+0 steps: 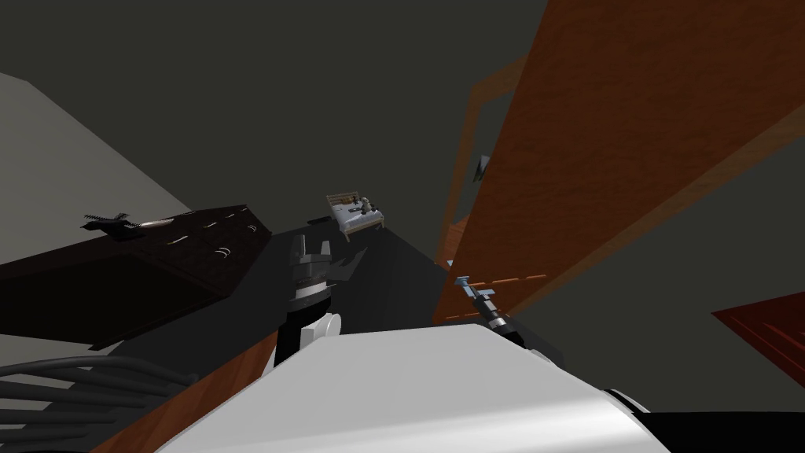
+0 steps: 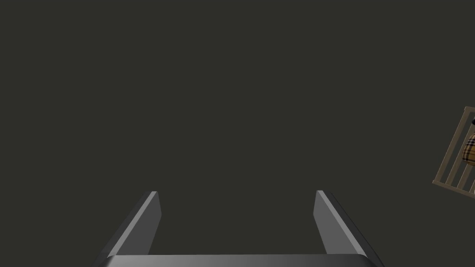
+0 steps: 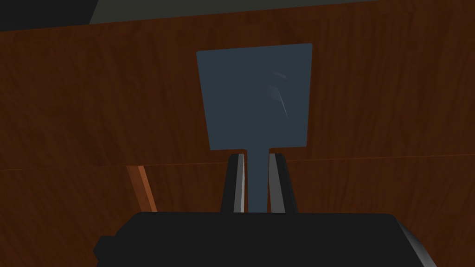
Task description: Pull the door open
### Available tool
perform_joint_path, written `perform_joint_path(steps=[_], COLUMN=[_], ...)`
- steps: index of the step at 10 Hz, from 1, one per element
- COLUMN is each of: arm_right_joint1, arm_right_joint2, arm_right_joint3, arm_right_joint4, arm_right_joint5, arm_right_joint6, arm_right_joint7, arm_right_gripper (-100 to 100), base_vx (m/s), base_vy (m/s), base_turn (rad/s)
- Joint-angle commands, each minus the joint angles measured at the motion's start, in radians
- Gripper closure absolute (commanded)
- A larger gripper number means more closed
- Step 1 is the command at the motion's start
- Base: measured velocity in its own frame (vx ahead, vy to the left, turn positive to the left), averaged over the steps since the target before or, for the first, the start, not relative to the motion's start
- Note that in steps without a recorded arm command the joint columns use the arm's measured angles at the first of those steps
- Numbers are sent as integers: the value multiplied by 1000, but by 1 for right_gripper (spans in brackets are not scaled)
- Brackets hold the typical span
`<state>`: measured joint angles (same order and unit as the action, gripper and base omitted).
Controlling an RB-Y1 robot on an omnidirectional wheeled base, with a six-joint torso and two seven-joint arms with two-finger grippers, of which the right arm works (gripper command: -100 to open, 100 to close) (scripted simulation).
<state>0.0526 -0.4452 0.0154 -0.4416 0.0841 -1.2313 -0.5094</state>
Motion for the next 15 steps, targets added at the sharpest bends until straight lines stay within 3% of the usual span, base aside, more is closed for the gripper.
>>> perform_joint_path(steps=[1, 2, 3, 12, 13, 15], arm_right_joint1=[2, 19, 26, 26, 40, 40], arm_right_joint2=[1, -7, -9, -9, -16, -16], arm_right_joint3=[1, -2, -2, -2, 2, 2], arm_right_joint4=[-1, 10, 13, 13, 10, 10], arm_right_joint5=[0, 0, 0, 0, 6, 6], arm_right_joint6=[-1, -29, -40, -40, -58, -58], arm_right_joint7=[0, -4, -6, -6, -12, -12], arm_right_gripper=[100, 100, 100, 100, 100, 100], base_vx=[3, 6, 3, -1, 0, -2], base_vy=[8, 16, 7, -1, 0, -5], base_turn=[23, 44, 21, -4, 0, -14])
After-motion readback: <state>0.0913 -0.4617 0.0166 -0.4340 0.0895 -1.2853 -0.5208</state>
